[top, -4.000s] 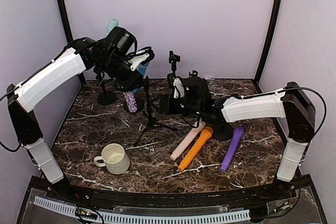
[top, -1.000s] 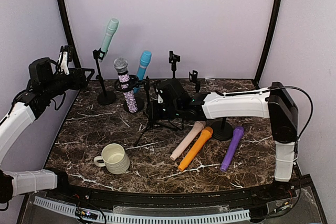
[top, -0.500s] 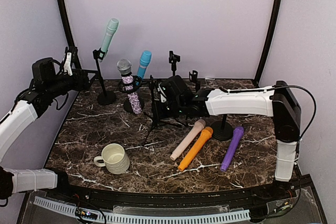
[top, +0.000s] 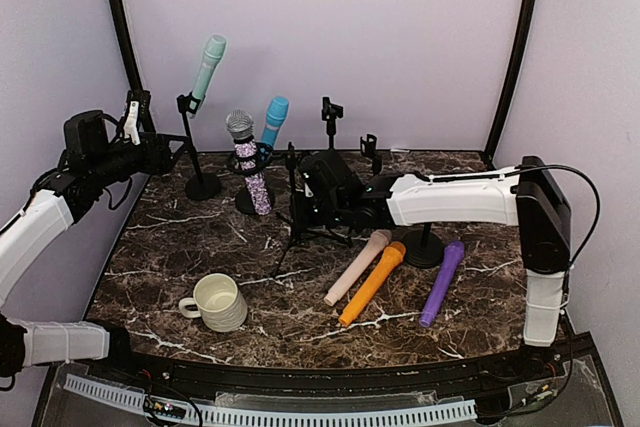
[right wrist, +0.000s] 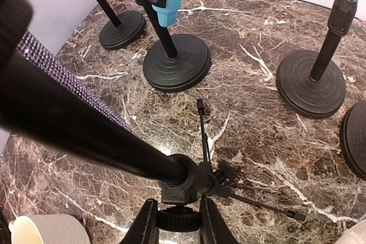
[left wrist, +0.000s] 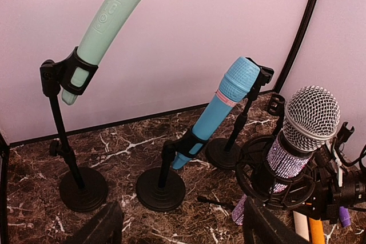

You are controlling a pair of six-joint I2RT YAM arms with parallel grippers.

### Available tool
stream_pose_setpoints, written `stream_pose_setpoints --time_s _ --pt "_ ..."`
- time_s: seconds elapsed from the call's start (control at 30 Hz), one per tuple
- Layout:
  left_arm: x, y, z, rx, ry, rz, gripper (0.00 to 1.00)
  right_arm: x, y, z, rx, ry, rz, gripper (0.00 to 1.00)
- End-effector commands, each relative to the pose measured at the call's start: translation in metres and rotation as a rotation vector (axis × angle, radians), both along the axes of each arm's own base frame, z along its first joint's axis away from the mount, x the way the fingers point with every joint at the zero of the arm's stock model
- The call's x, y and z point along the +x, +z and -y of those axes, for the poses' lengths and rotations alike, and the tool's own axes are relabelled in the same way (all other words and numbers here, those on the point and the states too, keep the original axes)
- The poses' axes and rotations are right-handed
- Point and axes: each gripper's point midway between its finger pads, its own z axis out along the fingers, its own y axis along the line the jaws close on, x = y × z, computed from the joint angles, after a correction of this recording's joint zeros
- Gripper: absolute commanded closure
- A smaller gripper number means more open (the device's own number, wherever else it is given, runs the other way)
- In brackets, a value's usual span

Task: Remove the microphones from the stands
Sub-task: Unscrew the knob on the stand of the microphone stand.

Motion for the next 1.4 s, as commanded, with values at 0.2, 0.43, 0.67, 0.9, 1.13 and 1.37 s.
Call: stream_pose_setpoints --time_s 0.2,0.43,0.67,0.9,1.13,1.37 --pt "-0.001 0.001 0.002 -0.002 -0.014 0.019 0.26 -0.001 0.007 0.029 0.140 -0.012 -0.073 0.39" --pt "-0.001 0.002 0.001 0.003 -0.005 0.024 0.26 -0.013 0.029 0.020 0.363 0.114 -0.146 0.28" --pt "0.000 0.001 0.000 0.005 0.000 0.022 0.26 -0.010 0.034 0.014 0.515 0.168 -0.210 0.36" --pt "0.000 0.000 -0.001 0.007 0.003 0.021 0.26 -0.006 0.023 0.009 0.533 0.172 -0.243 0.48" --pt "0.001 -0.001 -0.001 0.007 0.005 0.017 0.26 0.000 0.016 0.007 0.517 0.150 -0.243 0.54" --pt "0.001 -0.001 -0.001 0.007 0.005 0.019 0.26 0.000 0.009 0.002 0.531 0.157 -0.262 0.60"
